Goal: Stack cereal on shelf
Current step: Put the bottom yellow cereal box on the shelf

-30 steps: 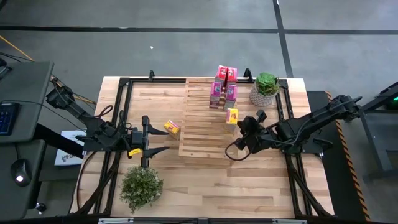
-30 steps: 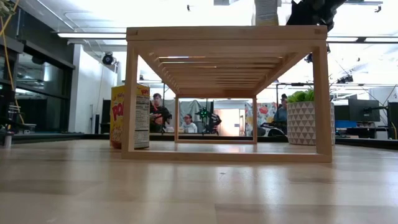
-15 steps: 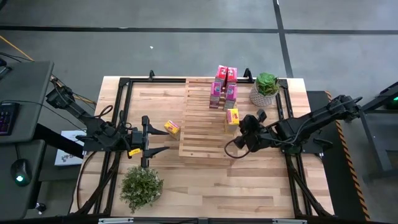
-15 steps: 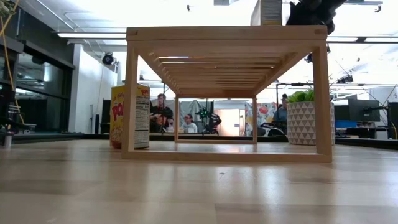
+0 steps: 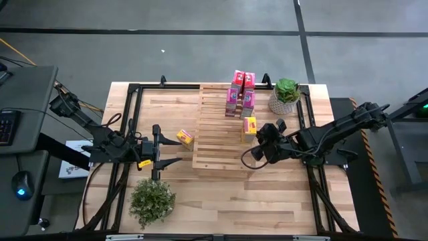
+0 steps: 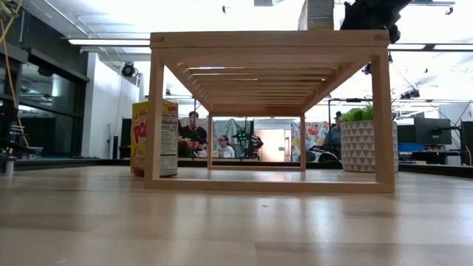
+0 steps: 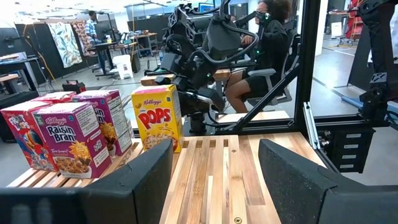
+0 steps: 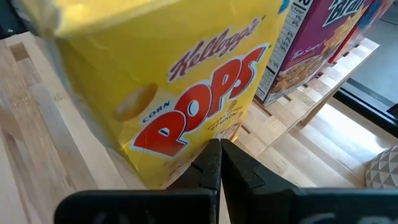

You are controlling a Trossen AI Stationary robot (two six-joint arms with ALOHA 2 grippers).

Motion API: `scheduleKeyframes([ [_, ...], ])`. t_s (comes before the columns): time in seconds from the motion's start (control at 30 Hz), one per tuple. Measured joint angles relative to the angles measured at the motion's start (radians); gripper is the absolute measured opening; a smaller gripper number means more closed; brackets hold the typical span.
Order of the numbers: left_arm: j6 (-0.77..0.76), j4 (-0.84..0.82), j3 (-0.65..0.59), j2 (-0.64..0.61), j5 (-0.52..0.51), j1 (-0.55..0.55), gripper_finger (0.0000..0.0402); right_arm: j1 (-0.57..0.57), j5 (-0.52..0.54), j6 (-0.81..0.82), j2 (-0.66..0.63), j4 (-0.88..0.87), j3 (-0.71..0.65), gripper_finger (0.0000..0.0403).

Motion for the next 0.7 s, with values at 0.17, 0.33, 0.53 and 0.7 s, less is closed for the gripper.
scheduleKeyframes([
  [0.17, 0.000, 0.000, 0.000, 0.000, 0.000, 0.000, 0.0227, 0.000, 0.003, -0.001, 0.000, 0.008, 0.000, 0.0000],
  [0.33, 0.000, 0.000, 0.000, 0.000, 0.000, 0.000, 0.0227, 0.000, 0.004, 0.003, 0.000, 0.023, 0.000, 0.0000],
  [0.53, 0.000, 0.000, 0.000, 0.000, 0.000, 0.000, 0.0227, 0.000, -0.003, 0.003, 0.000, 0.039, 0.000, 0.0000],
  [0.7, 0.000, 0.000, 0.000, 0.000, 0.000, 0.000, 0.0227, 0.000, -0.004, 0.004, 0.000, 0.022, 0.000, 0.0000],
])
